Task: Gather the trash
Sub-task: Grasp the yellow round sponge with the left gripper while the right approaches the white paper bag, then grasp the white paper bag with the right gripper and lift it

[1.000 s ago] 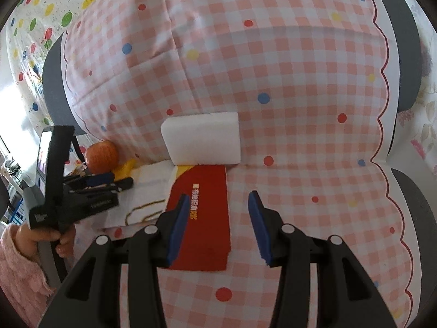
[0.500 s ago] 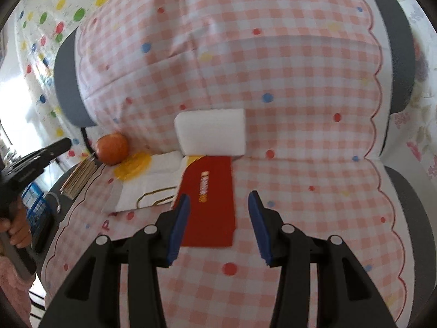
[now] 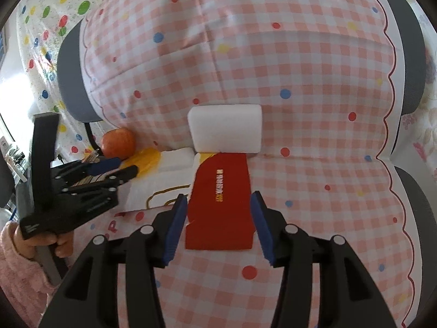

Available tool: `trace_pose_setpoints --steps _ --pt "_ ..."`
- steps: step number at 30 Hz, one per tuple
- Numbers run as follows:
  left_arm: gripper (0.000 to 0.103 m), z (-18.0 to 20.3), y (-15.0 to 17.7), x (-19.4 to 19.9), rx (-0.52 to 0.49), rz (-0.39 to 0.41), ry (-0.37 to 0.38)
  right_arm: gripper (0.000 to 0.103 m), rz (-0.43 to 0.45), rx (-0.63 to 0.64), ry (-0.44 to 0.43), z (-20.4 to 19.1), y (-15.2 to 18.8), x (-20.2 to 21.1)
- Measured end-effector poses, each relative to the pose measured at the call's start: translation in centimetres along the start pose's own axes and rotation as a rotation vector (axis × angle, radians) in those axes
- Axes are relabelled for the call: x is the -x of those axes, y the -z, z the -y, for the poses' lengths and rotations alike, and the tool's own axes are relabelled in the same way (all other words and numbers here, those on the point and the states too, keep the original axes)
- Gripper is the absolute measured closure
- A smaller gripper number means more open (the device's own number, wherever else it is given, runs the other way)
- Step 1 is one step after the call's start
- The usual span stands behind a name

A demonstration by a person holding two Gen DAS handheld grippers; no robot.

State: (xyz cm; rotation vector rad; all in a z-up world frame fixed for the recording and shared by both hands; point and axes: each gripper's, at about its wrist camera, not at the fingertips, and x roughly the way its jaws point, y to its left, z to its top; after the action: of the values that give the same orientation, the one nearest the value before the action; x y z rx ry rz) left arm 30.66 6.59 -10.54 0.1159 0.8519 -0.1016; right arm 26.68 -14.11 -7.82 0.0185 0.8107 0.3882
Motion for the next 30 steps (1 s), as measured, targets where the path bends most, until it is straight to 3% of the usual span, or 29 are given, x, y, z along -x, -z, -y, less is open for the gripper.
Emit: trace_pose_setpoints --steps 5,7,8,10,12,15,22,30 --pt "0.044 -0.8 -0.3 -2.5 0.03 -0.061 0.011 0.053 -0.008 -0.008 -0.002 1.0 -0.1 -0.9" --pt "0.049 -1.6 -0.3 -2.8 0.065 -0.066 0.033 0.053 -0.013 -0.01 -0.004 1.2 0.0 -1.2" --pt "0.059 -2.1 -0.2 -3.0 0.085 -0.069 0.039 0.053 -0.015 -0.01 -0.005 1.4 0.1 -1.3" --pt "0.066 -3.0 -0.1 -3.2 0.115 -0.074 0.048 0.053 -0.019 -0.01 -0.005 1.5 0.3 -1.5" --pt "0.086 -3.7 -0.1 -3.2 0.137 -0.071 0.049 0.053 -0.023 -0.012 -0.005 1.6 0.4 -1.6" --pt "0.099 -4.7 -0.1 -2.7 0.165 -0.049 0.059 0.053 -0.022 -0.016 0.0 1.7 0.5 -1.4" --pt "0.103 -5.6 0.5 4.9 0.193 0.151 0.027 0.048 0.012 0.004 0.007 0.7 0.3 0.6" --pt "0.103 -6.9 5.4 11.0 0.302 0.191 0.066 0.044 -0.031 0.098 -0.043 -4.1 0.7 -0.6"
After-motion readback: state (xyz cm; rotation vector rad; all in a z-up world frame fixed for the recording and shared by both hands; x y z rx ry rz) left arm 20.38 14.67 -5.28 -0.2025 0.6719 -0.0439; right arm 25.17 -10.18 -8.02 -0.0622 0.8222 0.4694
